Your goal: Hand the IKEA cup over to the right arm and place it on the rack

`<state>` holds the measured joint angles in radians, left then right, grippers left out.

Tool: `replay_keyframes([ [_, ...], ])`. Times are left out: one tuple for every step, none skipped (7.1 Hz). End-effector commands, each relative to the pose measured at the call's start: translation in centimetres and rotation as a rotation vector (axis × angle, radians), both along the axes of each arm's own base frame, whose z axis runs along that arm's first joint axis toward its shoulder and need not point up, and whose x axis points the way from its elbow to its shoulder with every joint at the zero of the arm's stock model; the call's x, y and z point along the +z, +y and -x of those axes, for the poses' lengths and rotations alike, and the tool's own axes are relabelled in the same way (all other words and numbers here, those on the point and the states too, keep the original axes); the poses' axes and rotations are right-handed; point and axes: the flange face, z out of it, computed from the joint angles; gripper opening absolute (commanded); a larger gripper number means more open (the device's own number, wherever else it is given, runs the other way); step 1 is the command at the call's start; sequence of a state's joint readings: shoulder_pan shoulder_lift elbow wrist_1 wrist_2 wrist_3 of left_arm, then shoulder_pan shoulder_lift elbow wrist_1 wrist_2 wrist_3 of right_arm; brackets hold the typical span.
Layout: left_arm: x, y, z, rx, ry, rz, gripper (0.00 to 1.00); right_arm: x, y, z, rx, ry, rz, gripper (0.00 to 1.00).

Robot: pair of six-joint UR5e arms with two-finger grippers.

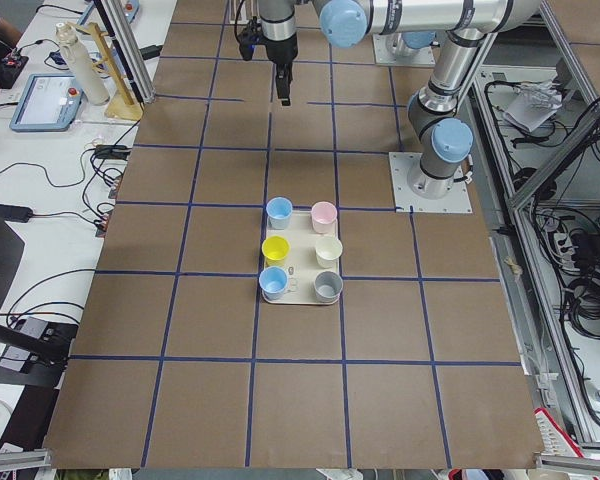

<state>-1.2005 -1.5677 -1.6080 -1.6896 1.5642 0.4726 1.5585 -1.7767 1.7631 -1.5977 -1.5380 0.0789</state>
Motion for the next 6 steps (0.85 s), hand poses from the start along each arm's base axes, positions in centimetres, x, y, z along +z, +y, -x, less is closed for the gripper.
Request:
replay_keyframes([
  [-6.8,2.9,-9.5,-0.082,0.042,0.011,1.00,0.1,-0.1,-0.1,0.003,-0.008,0.006,1.00],
  [-8.6,4.1,-11.8,-0.165,0.061,0.021,1.00,0.4,-0.2,0.0,0.006,-0.013,0.014,1.00],
  [-10.4,4.5,-15.2,-0.217,0.038,0.070,1.00,0.7,0.0,-0.2,0.011,-0.021,0.020,1.00],
  [-13.2,6.1,-16.7,-0.189,0.070,0.047,1.00,0.8,-0.2,-1.0,0.009,-0.141,0.021,1.00],
  [-15.4,6.7,-17.0,-0.209,0.051,0.065,1.00,1.0,-0.4,-1.7,0.010,-0.241,0.026,1.00],
  [-17.3,7.0,-16.9,-0.259,0.016,0.100,1.00,1.3,-0.5,-2.5,0.013,-0.331,0.032,1.00],
])
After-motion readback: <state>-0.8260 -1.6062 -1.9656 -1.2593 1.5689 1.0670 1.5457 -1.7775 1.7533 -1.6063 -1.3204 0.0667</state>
